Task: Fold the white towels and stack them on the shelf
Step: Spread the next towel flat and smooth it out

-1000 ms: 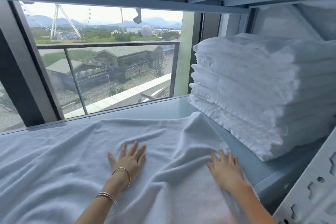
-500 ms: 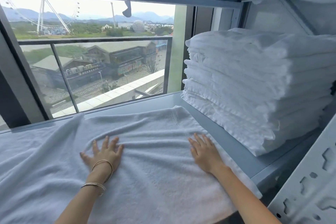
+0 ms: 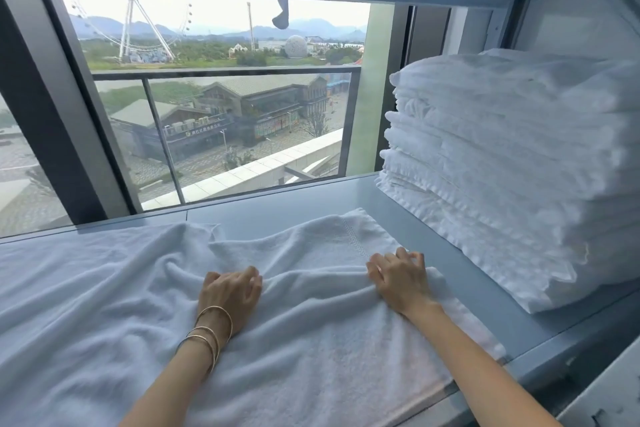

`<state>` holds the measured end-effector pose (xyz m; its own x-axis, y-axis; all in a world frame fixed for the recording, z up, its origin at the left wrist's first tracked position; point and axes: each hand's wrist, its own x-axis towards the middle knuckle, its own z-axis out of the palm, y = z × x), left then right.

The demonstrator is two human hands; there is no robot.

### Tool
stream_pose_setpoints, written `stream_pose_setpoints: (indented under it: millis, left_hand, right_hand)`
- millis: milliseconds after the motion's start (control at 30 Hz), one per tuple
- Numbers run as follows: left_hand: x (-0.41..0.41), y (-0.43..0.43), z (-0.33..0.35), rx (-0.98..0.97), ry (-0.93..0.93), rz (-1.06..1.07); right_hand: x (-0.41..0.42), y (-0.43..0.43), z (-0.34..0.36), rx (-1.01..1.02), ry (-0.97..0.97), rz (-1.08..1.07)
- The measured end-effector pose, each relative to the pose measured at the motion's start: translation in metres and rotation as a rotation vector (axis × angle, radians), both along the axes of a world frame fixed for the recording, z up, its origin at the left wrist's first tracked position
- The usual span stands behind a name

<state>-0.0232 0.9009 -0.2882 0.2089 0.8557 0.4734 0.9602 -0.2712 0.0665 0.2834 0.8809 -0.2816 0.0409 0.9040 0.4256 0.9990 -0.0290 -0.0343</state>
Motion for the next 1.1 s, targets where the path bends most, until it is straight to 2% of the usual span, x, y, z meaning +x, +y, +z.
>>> stream_pose_setpoints:
  millis: [100, 200, 267, 333, 467, 633, 733, 833, 900, 933, 1033, 1100]
  left_hand:
    - [0.000, 0.001, -0.001, 0.114, 0.014, -0.052]
    - [-0.001, 0.004, -0.003, 0.203, 0.000, -0.196]
    - [-0.001, 0.003, -0.002, 0.186, -0.027, -0.246]
    - [0.001, 0.000, 0.000, 0.135, -0.061, -0.242]
    - [0.001, -0.001, -0.001, 0.054, -0.087, -0.246]
    - [-0.001, 0.004, -0.005, 0.026, -0.109, -0.351]
    - [-0.003, 0.007, -0.007, -0.058, -0.158, -0.417]
    - [-0.001, 0.004, -0.011, -0.187, -0.154, -0.460]
    - [0.004, 0.000, -0.012, -0.142, -0.148, -0.447]
    - [0.006, 0.000, -0.012, -0.055, -0.166, -0.423]
    - [0.009, -0.002, 0.002, 0.136, -0.229, -0.215]
    - [0.012, -0.013, 0.023, -0.046, -0.149, -0.049]
  right_hand:
    - [0.003, -0.001, -0.002, 0.187, -0.023, 0.095]
    - [0.007, 0.000, -0.009, 0.337, -0.003, 0.261]
    - [0.007, 0.001, -0.009, 0.322, 0.051, 0.323]
    - [0.005, 0.000, -0.005, 0.260, 0.077, 0.294]
    - [0.003, 0.004, -0.010, 0.166, -0.025, 0.285]
    - [0.006, 0.009, -0.014, 0.237, -0.040, 0.255]
    - [0.008, 0.013, -0.016, 0.246, -0.016, 0.224]
    - [0.008, 0.018, -0.016, 0.190, 0.049, 0.155]
    - [0.011, 0.026, -0.017, 0.113, 0.090, 0.104]
    - [0.013, 0.032, -0.017, 0.043, 0.102, 0.080]
    - [0.026, 0.049, -0.008, -0.187, 0.074, -0.001]
    - [0.035, 0.060, -0.002, -0.266, 0.046, -0.079]
